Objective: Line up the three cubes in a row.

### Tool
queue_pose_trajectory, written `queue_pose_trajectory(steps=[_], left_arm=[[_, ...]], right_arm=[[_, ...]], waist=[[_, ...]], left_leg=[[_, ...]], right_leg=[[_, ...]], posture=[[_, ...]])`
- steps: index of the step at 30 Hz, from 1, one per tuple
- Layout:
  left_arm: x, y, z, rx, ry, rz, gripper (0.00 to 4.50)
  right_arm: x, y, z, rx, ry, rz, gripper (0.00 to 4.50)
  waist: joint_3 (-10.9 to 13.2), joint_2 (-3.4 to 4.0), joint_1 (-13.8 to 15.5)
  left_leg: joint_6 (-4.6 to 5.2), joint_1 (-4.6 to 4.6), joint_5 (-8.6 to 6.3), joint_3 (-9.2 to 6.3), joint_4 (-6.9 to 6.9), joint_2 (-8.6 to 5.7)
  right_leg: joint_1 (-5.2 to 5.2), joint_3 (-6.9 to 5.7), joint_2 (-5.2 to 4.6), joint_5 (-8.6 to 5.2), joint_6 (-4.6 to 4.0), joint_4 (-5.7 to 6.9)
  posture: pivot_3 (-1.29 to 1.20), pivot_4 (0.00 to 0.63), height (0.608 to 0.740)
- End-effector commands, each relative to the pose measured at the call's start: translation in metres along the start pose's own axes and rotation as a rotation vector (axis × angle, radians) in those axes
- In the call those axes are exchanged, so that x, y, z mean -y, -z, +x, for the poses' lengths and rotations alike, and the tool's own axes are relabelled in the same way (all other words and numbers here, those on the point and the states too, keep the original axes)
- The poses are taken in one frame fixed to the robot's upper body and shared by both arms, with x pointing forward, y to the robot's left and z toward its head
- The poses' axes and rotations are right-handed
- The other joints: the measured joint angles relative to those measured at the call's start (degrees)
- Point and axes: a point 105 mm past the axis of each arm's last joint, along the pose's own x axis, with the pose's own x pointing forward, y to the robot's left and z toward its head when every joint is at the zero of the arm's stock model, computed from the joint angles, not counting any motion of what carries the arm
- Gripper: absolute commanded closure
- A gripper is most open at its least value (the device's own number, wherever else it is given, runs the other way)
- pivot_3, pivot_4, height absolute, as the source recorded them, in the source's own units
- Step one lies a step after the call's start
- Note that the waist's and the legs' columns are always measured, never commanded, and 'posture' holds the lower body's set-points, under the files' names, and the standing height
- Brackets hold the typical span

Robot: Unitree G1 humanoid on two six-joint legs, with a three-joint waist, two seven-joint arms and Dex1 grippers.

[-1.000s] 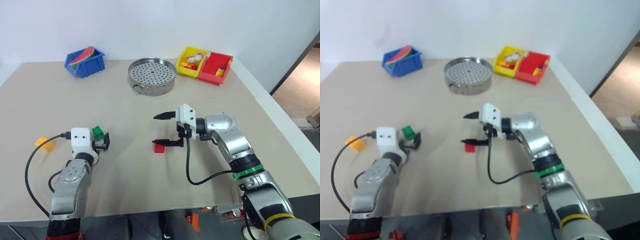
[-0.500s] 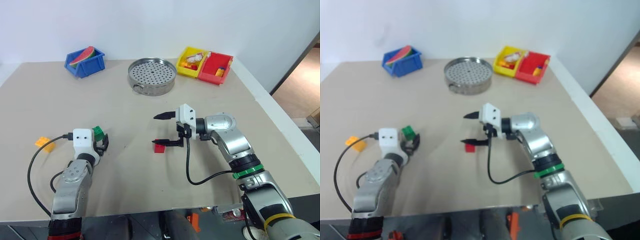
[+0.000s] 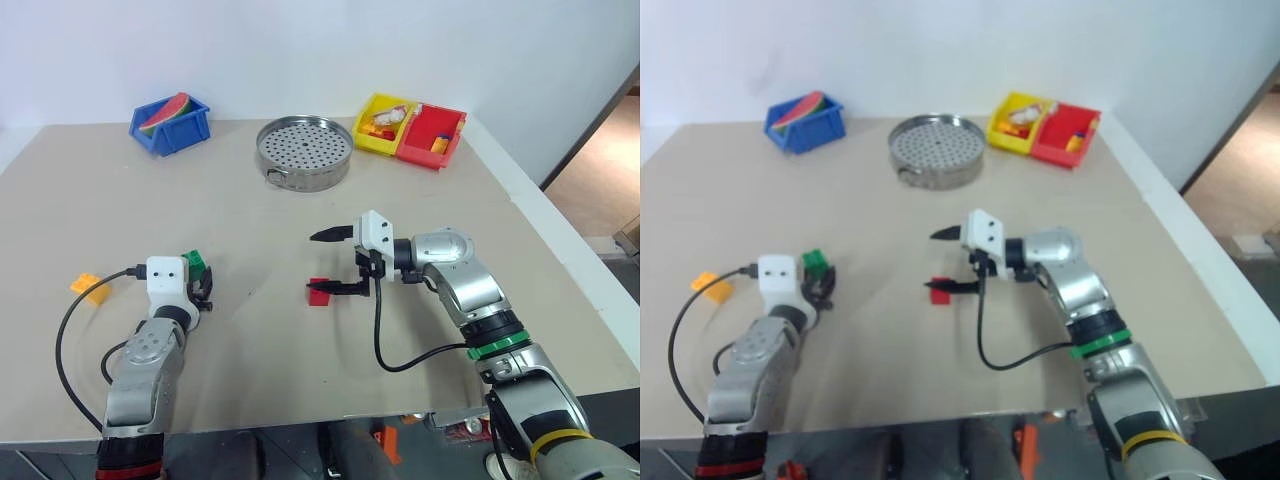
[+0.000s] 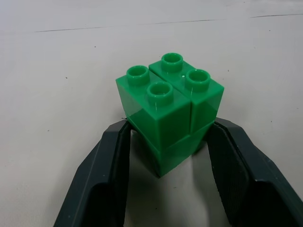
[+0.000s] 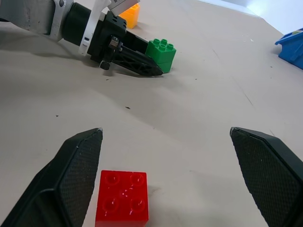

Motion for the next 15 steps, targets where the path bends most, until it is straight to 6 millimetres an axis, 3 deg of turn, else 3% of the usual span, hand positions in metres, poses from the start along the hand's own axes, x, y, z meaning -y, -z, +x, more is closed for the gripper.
queue_pose_trajectory(steps=[1,8,15], left_arm=[[-0.002,-0.007,0.001,0.023,0.005,0.028,2.45],[0.001,-0.013,-0.003,0.063,0.119,0.09,2.45],[0.025,-0.022,-0.02,0.124,0.519,0.178,2.45]], right_arm=[[0.005,-0.013,-0.004,0.025,0.018,-0.056,0.0],[0.005,-0.014,-0.004,0.025,0.015,-0.063,0.0],[0.002,-0.02,-0.008,0.038,-0.002,-0.046,0.0]], waist=[[0.0,0.0,0.0],[0.0,0.0,0.0],[0.0,0.01,0.0]], left_leg=[[0.0,0.0,0.0,0.0,0.0,0.0],[0.0,0.0,0.0,0.0,-0.01,0.01],[0.0,-0.06,0.0,0.01,-0.06,0.01]], right_leg=[[0.0,0.0,0.0,0.0,0.0,0.0],[-0.02,-0.01,0.01,-0.01,-0.01,0.0],[-0.08,-0.02,-0.01,-0.05,-0.08,-0.02]], posture=[[0.0,0.15,0.74],[0.0,0.15,0.74],[0.0,0.15,0.74]])
